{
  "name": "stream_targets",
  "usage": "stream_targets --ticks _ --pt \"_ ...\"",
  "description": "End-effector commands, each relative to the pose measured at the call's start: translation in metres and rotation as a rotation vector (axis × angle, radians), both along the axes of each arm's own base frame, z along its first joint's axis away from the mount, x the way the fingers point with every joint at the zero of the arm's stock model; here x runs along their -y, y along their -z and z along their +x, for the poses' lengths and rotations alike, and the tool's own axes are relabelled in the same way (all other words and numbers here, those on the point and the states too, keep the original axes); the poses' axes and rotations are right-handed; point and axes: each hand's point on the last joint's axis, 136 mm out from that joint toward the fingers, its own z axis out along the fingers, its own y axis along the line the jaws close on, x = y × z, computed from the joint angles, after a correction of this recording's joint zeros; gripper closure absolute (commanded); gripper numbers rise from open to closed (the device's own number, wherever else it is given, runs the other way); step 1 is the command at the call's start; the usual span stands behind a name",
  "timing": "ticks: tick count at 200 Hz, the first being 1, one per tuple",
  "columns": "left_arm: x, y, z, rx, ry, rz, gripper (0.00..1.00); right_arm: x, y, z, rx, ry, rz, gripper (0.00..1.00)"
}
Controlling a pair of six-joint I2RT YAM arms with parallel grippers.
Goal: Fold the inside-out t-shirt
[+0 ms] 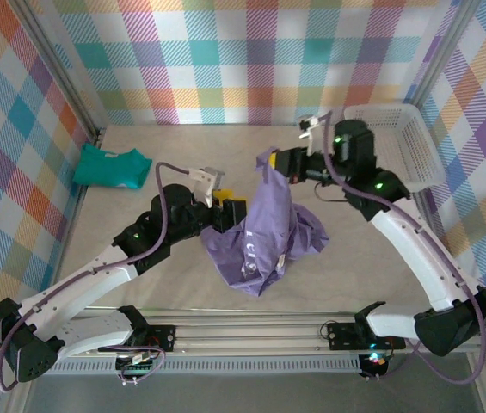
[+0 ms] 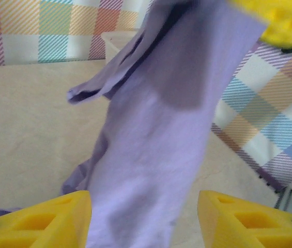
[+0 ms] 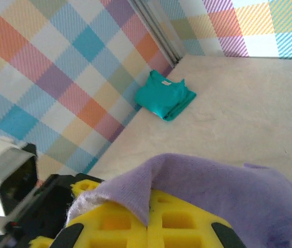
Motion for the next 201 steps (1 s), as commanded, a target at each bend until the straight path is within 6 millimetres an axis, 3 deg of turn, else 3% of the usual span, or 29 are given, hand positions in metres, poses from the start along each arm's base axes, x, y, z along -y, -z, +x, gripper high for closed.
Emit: stream_targets --ticks 1,23,58,109,167,201 --pt "0.010 -0.050 -0.009 -0.074 0.041 -0.188 0.43 0.004 0.021 0.002 0.037 0.157 -0.081 1.00" --pt "0.015 -0.062 -0.009 -0.224 0.032 -0.330 0.46 -0.001 0.029 0.001 0.099 0.172 -0.100 1.00" --pt "0.006 -0.061 -0.002 -0.391 -0.056 -0.474 0.45 -0.007 0.033 0.002 0.200 0.192 -0.090 1.00" --pt "-0.008 -0.042 0.004 -0.508 -0.181 -0.550 0.43 -0.016 0.026 0.012 0.242 0.235 -0.027 1.00" --pt "-0.001 -0.027 0.016 -0.589 -0.186 -0.715 0.41 -0.021 0.020 0.013 0.192 0.238 0.026 1.00" --pt "0.004 -0.018 0.027 -0.627 -0.201 -0.758 0.39 -0.019 0.028 0.012 0.207 0.212 -0.099 1.00"
